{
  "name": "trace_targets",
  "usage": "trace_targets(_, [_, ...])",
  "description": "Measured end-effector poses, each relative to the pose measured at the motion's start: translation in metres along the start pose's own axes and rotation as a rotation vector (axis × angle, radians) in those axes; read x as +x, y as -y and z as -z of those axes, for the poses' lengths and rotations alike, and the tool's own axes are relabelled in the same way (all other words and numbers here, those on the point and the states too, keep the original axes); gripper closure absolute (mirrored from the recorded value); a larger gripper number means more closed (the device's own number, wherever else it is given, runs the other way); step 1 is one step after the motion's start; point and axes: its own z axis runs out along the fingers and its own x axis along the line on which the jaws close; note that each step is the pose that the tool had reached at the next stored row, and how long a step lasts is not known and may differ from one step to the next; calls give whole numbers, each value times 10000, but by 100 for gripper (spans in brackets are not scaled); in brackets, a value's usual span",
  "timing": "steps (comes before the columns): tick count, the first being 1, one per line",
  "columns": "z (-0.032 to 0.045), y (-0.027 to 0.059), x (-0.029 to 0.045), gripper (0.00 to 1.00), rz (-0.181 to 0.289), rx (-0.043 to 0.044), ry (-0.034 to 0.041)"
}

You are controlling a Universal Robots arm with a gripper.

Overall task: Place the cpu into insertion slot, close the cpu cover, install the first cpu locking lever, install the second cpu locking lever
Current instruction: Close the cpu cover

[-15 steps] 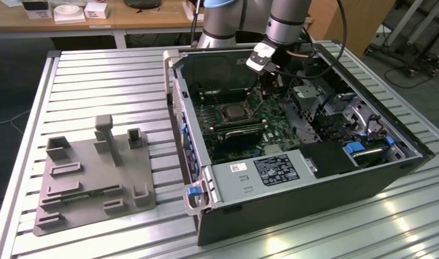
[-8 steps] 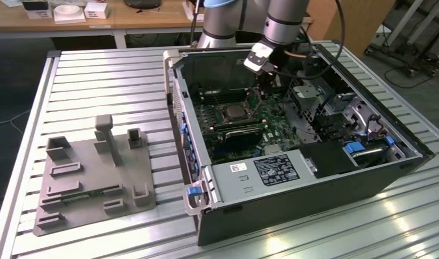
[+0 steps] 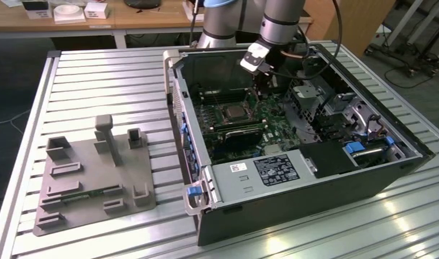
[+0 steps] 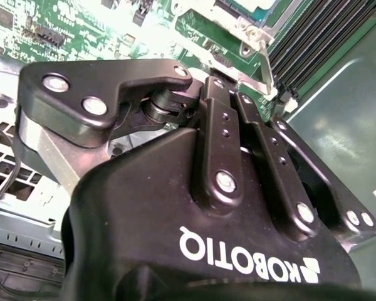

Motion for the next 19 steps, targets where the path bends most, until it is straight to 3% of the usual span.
trace_targets(19, [-14, 248, 1, 90, 0, 0, -1])
